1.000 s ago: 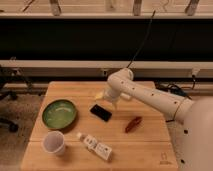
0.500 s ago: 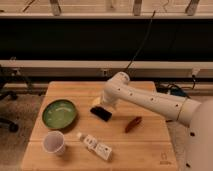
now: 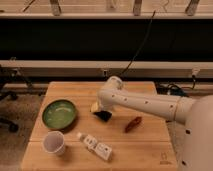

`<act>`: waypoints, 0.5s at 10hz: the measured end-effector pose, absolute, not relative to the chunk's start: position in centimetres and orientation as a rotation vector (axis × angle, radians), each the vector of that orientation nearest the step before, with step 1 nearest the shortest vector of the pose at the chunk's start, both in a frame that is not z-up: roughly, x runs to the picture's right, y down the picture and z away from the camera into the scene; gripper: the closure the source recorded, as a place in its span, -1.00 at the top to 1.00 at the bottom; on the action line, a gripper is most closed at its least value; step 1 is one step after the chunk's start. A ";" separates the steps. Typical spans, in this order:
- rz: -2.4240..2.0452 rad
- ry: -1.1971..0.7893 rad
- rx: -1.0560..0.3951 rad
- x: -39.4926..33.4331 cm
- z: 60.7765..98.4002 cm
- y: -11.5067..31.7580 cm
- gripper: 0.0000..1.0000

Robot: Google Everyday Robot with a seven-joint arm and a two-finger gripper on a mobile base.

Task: Place the eraser in the ceramic cup

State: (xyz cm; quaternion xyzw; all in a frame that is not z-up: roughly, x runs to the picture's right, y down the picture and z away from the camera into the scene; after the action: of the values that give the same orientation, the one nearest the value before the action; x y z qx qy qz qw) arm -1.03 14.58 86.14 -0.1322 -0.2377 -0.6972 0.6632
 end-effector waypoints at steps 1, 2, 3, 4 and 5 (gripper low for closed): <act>-1.584 -0.537 -0.310 -1.4 86.8 14.8 0.60; -1.592 -0.535 -0.325 -1.6 87.9 14.9 0.60; -1.602 -0.533 -0.347 -1.8 89.1 15.2 0.60; -1.612 -0.532 -0.357 -2.1 89.9 15.2 0.60; -1.623 -0.530 -0.372 -2.3 90.6 15.4 0.60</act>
State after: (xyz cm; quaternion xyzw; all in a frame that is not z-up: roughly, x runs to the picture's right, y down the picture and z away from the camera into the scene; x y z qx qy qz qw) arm -2.26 15.42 90.57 -0.1632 -0.2327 -0.7121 0.6420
